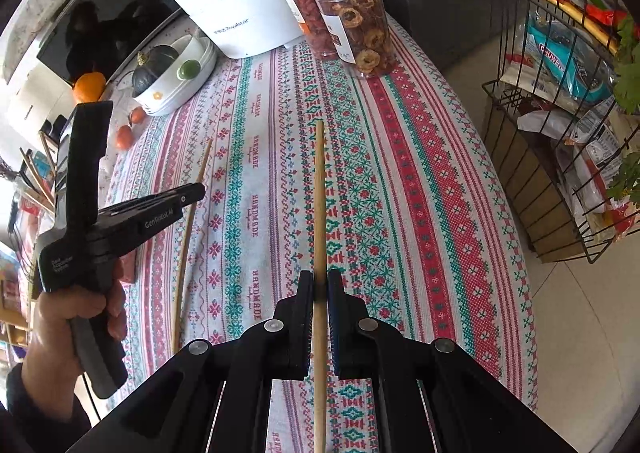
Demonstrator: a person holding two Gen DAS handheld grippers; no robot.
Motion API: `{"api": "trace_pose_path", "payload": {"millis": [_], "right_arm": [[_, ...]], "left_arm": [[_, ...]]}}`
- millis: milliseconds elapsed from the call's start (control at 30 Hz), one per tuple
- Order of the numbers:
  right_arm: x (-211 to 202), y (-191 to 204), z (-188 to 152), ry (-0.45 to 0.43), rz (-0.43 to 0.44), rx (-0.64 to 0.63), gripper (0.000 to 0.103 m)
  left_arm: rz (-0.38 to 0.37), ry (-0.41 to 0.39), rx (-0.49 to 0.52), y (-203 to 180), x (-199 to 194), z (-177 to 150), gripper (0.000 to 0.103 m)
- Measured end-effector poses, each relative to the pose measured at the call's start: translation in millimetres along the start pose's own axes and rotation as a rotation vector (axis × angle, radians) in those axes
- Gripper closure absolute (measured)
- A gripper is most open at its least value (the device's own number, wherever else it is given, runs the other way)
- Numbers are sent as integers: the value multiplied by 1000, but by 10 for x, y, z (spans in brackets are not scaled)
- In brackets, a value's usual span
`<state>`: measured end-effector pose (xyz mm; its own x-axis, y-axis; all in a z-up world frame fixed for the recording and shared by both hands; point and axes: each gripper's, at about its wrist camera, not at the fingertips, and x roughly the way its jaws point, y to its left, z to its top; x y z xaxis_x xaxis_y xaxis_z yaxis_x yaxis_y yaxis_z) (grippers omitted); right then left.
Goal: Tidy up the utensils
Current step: 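Grasp the last bamboo chopstick with the left tool while the right tool holds its chopstick, then lower both held bamboo chopsticks into the pink basket and open both tools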
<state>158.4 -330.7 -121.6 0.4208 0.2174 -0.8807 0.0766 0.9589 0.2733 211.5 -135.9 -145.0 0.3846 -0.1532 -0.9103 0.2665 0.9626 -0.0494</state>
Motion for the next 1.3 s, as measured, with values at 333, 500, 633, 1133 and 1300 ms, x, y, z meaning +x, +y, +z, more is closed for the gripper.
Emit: {"api": "trace_pose_path", "payload": {"millis": [333,500,633,1133,1300], "right_arm": [[-512,467,-143,-150,4,-73,96],[-792,698,-263,-221,40,-100,96],[-1000,906,-333,-287,54,-138,96],[-1066,1679,-355,-407,124,-275,96],[-961,1802,-332,-417,137,-290,96]], "left_arm": [[-101,-215,67,317,-1302,-581,96],[-104,-367,35,622,-1836,-836,96],[-81,-509,-32,877,-2226,-1024,96],[85,-919,-87,1420,-2400,-959,96],[120,-888,-48,1403,-2101,-894,96]]}}
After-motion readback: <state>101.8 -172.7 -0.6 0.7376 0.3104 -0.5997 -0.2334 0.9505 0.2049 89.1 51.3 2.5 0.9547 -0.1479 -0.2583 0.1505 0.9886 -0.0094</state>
